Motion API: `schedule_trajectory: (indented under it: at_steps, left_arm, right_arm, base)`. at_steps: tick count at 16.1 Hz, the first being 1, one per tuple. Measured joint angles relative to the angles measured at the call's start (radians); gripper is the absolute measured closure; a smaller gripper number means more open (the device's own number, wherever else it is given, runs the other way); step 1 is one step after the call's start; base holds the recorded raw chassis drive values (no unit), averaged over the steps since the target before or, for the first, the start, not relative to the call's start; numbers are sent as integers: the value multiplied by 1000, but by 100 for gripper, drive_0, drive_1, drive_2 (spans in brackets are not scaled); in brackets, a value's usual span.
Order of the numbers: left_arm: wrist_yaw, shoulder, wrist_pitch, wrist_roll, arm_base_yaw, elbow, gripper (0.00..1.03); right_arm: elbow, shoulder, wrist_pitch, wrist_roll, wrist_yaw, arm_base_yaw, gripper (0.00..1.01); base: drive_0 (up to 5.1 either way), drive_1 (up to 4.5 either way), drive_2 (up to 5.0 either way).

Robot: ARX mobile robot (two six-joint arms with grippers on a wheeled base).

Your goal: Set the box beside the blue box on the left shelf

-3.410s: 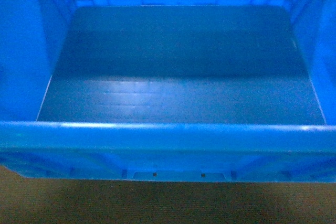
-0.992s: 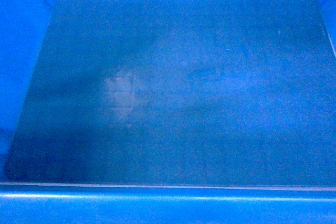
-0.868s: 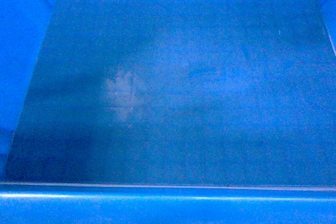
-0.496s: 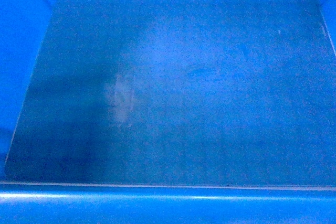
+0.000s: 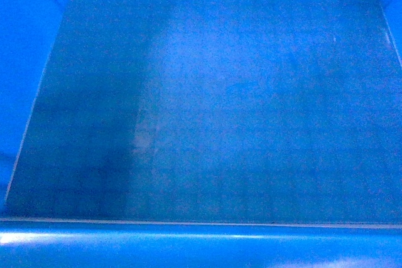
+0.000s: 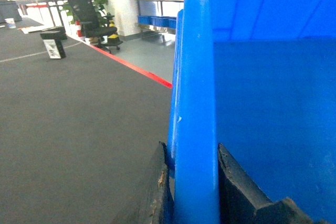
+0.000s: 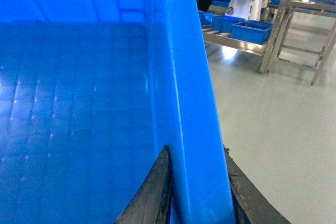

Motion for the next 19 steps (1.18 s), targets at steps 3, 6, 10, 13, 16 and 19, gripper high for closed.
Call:
schedule_trajectory:
  at_steps: [3,6,10,13,16,19]
  left_arm:
    - [0,0,0,1,0,0,86]
    - [0,0,0,1,0,0,86]
    - [0,0,0,1,0,0,86]
    - [0,0,0,1,0,0,86]
    - [0,0,0,1,0,0,86]
    - [0,0,0,1,0,0,86]
  right_arm:
    - [0,0,0,0,0,0,85]
    - [0,0,0,0,0,0,85]
    - [0,0,0,-2,0,0,85]
    - [0,0,0,-3,0,0,85]
    - [0,0,0,-3,0,0,85]
    - [0,0,0,-3,0,0,85]
  base:
    - [-151,-151,-151]
    - [-151,-151,-151]
    - [-150,-150,-150]
    - [-162,-162,-162]
    - [-148,-148,-148]
    - [-151,-151,-151]
